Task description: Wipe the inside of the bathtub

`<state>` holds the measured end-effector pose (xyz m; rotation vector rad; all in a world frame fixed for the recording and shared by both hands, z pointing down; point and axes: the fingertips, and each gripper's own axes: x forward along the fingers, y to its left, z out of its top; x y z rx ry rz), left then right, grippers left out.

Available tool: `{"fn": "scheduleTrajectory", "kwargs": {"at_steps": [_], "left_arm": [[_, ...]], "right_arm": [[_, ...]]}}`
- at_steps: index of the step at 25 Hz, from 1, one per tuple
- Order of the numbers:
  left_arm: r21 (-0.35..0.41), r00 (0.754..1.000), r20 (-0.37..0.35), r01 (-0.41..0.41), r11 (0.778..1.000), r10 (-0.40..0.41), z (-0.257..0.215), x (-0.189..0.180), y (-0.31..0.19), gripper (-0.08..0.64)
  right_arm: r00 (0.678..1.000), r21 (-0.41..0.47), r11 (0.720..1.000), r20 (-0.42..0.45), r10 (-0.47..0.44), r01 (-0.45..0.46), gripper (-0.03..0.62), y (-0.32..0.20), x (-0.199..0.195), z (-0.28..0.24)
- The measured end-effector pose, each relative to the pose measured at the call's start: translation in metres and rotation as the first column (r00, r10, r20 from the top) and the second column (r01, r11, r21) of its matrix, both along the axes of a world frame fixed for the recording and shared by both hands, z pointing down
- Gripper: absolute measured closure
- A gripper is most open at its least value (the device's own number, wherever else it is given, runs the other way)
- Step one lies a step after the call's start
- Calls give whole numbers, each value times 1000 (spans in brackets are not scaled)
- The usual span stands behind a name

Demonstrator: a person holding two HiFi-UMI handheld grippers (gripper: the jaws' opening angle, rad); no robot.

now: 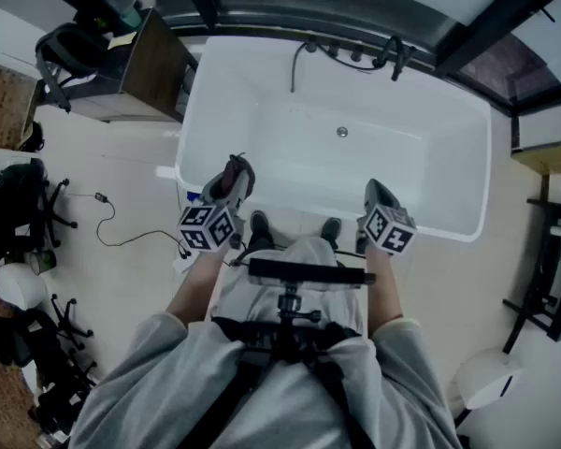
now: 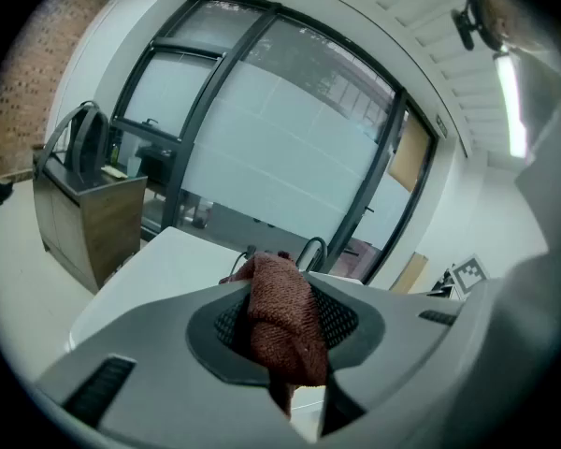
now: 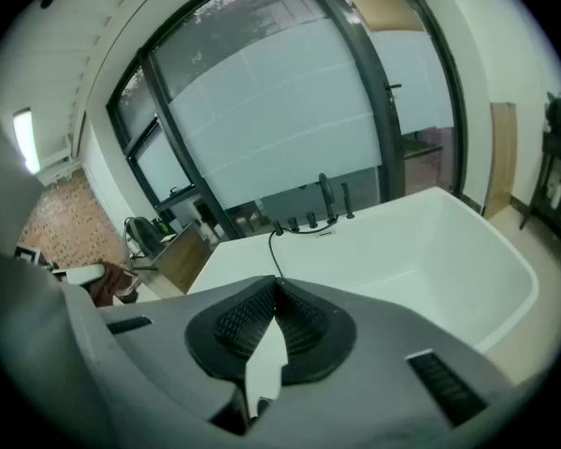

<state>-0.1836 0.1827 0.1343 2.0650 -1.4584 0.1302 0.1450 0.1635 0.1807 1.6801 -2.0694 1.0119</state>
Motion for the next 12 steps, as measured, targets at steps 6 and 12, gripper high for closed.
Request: {"fn": "scheduleTrajectory", "kwargs": {"at_steps": [6,12], "left_arm": [[27,999,34,-27,999,26,-3,-12,-3,460],[40,993,76,-98,994,94,-2,-32,-7,460]], "right_arm": [[988,89,991,-131,-83,95,586,-5,-24,-13],[987,111,991,-148,-63,79,586,-3,-47,-16]]}}
